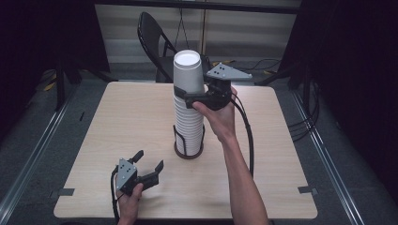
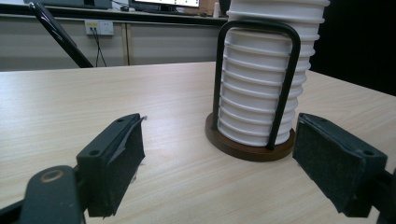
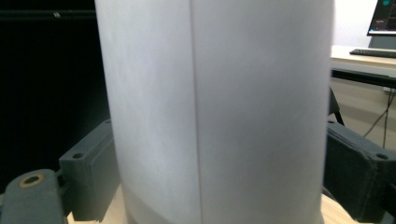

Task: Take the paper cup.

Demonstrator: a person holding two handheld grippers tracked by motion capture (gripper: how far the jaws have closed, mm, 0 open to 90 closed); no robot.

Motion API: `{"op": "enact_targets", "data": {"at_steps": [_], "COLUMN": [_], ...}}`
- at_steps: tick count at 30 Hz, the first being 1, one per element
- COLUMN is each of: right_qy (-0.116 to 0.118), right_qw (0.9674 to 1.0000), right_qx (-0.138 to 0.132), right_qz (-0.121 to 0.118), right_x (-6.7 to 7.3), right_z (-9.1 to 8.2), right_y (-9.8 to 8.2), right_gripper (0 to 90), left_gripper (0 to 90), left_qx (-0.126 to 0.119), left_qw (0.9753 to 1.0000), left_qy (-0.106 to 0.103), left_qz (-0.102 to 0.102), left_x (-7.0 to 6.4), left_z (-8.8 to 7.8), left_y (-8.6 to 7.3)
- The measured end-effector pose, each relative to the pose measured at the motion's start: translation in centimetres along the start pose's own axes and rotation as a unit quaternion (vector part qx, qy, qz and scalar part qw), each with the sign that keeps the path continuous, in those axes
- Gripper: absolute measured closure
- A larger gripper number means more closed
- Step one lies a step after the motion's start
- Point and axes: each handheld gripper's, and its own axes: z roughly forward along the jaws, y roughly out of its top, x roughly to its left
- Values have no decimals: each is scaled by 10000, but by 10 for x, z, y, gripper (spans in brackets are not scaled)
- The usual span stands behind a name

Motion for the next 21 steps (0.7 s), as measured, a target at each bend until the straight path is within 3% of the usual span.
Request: {"op": "enact_targets", "data": {"at_steps": [3, 21], "right_qy": [-64, -42], "right_qw": [9999, 10000], "right_qx": [81, 60], "right_qz": [-111, -66], "right_x": [2, 1], "right_z": [1, 0], "right_y": [-2, 0], "right_gripper": [98, 121], "left_gripper": [164, 164], "left_qx": [-11, -33], "left_qw": [10000, 10000], "left_qy": [-1, -5], "left_qz": [-7, -43], "left_x": [0, 0], "left_z": [0, 0], "left_y": [0, 0]}}
